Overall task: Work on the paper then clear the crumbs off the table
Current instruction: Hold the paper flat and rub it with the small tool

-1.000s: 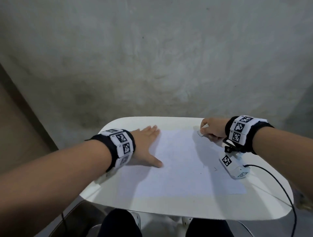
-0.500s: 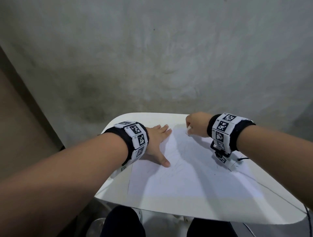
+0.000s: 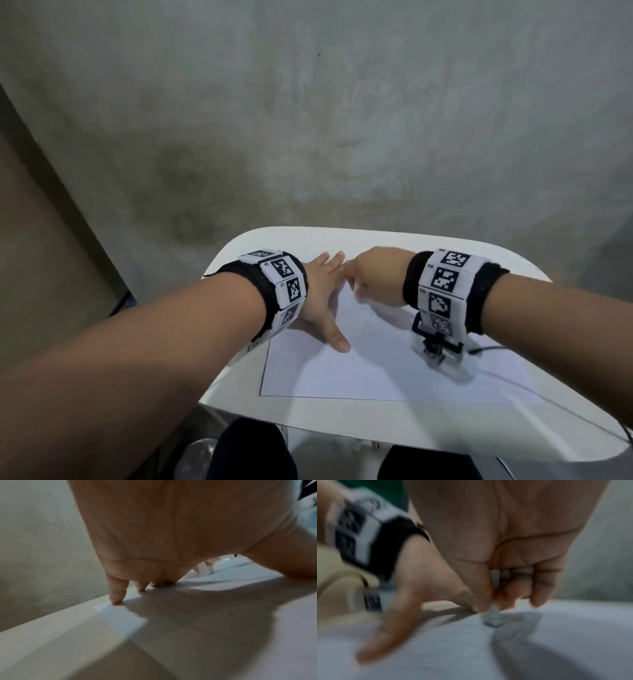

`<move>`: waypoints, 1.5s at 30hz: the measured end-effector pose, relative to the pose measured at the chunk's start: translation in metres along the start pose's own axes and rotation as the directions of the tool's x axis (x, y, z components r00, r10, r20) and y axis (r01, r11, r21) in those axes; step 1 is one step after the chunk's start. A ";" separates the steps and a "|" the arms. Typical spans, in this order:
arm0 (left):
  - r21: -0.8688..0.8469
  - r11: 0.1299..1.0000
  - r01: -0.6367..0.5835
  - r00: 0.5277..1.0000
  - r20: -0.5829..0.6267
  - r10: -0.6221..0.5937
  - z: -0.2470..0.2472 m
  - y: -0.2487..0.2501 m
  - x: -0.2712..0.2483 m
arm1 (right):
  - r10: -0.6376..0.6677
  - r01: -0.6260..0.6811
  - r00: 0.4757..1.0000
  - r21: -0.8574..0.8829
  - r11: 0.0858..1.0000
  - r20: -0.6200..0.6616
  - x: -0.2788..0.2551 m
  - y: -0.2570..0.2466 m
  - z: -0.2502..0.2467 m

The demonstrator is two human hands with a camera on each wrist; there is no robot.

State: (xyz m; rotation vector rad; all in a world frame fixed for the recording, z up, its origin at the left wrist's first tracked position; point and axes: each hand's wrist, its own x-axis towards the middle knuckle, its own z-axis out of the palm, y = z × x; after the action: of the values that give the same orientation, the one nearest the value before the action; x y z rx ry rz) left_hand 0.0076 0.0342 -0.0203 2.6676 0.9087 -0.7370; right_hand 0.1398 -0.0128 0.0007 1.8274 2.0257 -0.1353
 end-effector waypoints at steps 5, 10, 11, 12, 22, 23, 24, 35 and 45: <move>0.031 0.999 0.025 1.000 0.005 -0.025 0.001 0.002 -0.001 | 0.167 -0.167 0.986 -0.022 0.986 -0.027 0.003 0.028 -0.008; 0.023 1.000 0.010 1.000 0.001 -0.010 0.000 0.002 -0.002 | 0.032 -0.032 0.999 -0.001 1.000 -0.009 0.007 0.008 -0.002; 0.038 0.999 0.015 1.000 0.004 -0.015 -0.001 0.003 -0.003 | 0.089 -0.089 0.995 0.004 0.996 -0.033 0.007 0.016 -0.008; 0.044 0.999 0.021 1.000 0.004 -0.021 0.000 0.002 -0.003 | 0.140 -0.141 0.989 -0.018 0.990 -0.044 0.008 0.021 -0.012; 0.023 0.999 0.024 1.000 0.010 -0.024 0.001 0.001 -0.003 | 0.099 -0.100 0.995 -0.041 0.994 -0.020 0.022 0.004 -0.013; -0.014 0.999 0.030 1.000 0.007 -0.030 0.001 0.001 -0.003 | 0.042 -0.042 0.999 -0.031 0.999 -0.018 0.023 -0.005 -0.010; -0.040 0.999 0.033 0.999 0.003 -0.033 0.001 0.000 -0.003 | 0.000 0.000 1.000 -0.002 1.000 -0.015 0.024 -0.010 -0.006; 0.036 0.999 0.013 0.999 0.031 -0.014 -0.001 0.000 -0.002 | 0.157 -0.154 0.987 0.079 0.985 -0.039 0.028 0.012 -0.013; 0.020 1.000 0.020 1.000 0.009 -0.020 0.001 0.000 -0.003 | 0.218 -0.217 0.976 0.035 0.976 -0.030 0.018 0.024 -0.012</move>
State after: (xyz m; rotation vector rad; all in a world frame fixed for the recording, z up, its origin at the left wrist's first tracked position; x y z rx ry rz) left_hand 0.0051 0.0323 -0.0193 2.6740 0.9320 -0.7656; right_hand 0.1592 0.0117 0.0101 2.0688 1.8388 -0.0747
